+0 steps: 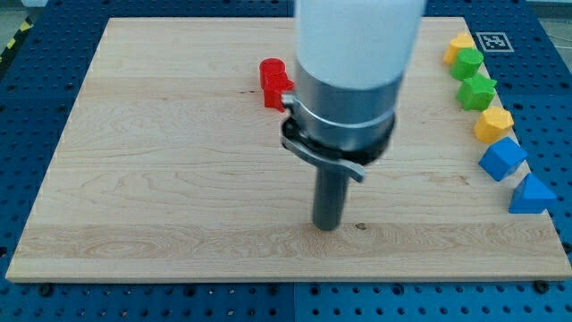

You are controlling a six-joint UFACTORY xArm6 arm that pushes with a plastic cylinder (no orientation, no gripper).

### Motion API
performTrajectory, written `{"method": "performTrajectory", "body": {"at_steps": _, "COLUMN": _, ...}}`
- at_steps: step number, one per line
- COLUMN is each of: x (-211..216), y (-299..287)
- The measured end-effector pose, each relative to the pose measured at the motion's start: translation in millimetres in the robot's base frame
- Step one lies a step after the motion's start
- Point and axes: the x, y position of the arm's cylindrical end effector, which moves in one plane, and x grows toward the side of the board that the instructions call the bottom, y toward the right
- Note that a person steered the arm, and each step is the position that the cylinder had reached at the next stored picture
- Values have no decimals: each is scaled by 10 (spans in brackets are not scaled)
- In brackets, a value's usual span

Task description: Place your arm to the bottom right side of the board

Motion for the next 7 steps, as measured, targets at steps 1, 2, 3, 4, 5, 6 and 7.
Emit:
{"method": "performTrajectory", "body": {"at_steps": 1, "x": 107, "y": 809}}
{"method": "performTrajectory", "body": {"at_steps": 2, "x": 227, "y": 1691}}
{"method": "performTrajectory", "body": {"at_steps": 3, "x": 307, "y": 1873}}
{"method": "performTrajectory", "body": {"at_steps": 4, "x": 346, "y": 1912}}
{"method": "performTrajectory", "body": {"at_steps": 5, "x": 381, "y": 1996}}
{"method": "performTrajectory", "body": {"at_steps": 6, "x": 438, "y": 2146}}
{"method": "performTrajectory", "body": {"at_steps": 7, "x": 428, "y": 2245}}
